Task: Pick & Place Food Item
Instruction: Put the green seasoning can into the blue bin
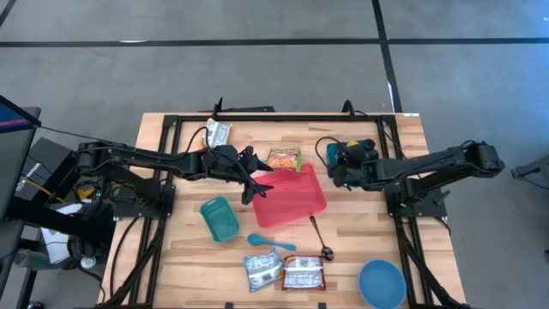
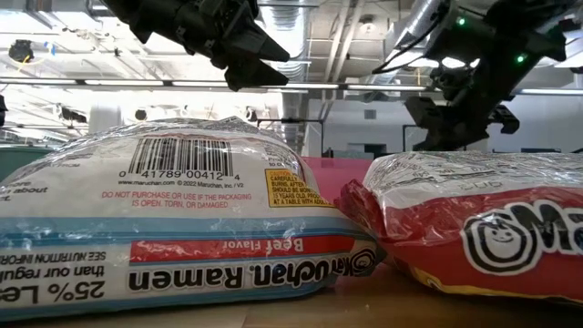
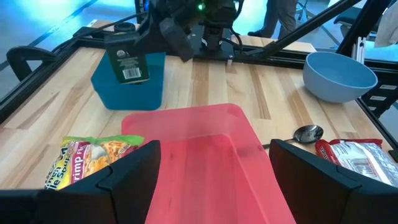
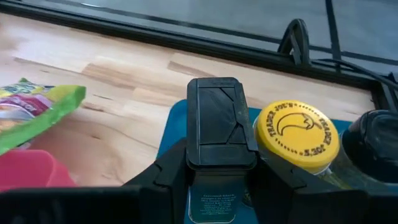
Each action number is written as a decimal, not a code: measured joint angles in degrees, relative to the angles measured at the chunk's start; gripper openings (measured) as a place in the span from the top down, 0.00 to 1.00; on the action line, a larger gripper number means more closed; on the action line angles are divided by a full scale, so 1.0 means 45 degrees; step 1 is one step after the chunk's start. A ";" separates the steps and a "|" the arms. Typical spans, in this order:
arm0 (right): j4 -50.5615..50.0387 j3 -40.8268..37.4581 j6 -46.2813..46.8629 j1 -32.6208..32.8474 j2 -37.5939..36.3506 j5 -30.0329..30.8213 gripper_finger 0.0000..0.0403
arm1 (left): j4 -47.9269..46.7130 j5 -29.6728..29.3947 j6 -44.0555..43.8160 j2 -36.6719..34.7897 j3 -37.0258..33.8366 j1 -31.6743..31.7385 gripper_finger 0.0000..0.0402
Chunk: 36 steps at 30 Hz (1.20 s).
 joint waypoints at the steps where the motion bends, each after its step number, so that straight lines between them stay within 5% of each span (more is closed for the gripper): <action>1: 0.0007 0.0000 0.0099 0.0005 0.0166 0.0029 0.70 | 0.0009 0.0000 -0.0001 0.0000 0.0000 0.0000 0.26; 21: 0.0109 0.0000 0.3226 0.0345 0.2329 0.1057 0.70 | -0.0006 0.0002 -0.0001 0.0000 0.0000 0.0000 0.26; 36: 0.0926 -0.0007 0.3677 0.0335 0.3755 0.1067 0.70 | 0.0009 0.0005 -0.0004 0.0005 0.0005 0.0001 0.26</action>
